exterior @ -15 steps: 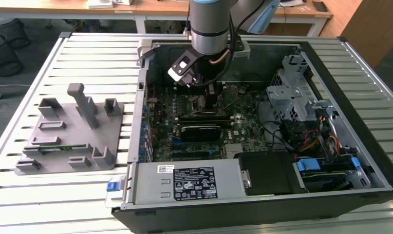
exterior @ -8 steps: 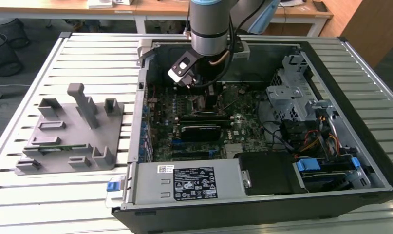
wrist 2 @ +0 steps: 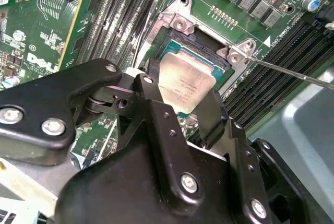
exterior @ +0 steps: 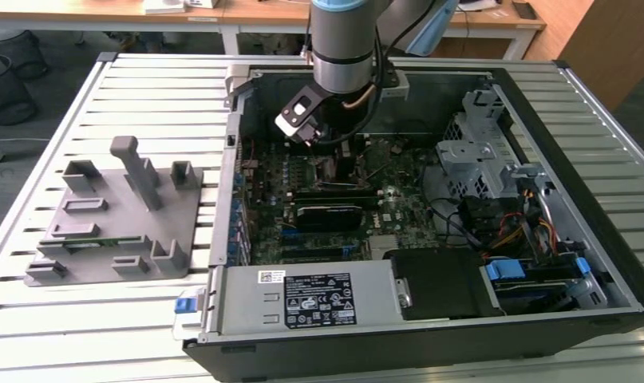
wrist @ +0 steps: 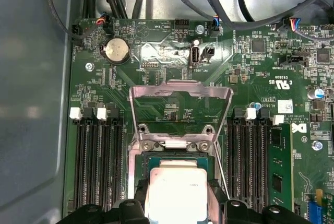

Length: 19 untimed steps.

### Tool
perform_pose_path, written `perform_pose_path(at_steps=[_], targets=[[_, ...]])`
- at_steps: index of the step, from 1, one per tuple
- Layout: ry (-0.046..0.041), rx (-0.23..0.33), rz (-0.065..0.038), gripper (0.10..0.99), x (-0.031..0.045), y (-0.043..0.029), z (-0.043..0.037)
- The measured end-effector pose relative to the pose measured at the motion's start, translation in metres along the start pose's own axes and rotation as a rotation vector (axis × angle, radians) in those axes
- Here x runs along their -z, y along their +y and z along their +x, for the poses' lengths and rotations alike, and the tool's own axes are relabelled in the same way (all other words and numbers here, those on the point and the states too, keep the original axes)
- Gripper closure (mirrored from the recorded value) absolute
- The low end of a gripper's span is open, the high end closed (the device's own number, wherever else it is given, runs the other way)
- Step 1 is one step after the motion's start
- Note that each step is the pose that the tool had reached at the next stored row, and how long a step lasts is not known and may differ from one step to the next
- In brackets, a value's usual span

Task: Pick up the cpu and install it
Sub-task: 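Place the cpu into insertion slot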

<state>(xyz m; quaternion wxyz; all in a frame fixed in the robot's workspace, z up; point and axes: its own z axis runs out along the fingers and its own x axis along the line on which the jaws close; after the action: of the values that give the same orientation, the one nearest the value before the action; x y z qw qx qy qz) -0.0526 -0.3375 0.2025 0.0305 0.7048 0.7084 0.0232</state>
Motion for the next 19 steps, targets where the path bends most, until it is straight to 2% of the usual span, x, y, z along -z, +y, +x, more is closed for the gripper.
perform_pose_path(at_steps=[19], targets=[[0.0006, 0.000, 0.000, 0.561, -0.0048, -0.0009, 0.0005]])
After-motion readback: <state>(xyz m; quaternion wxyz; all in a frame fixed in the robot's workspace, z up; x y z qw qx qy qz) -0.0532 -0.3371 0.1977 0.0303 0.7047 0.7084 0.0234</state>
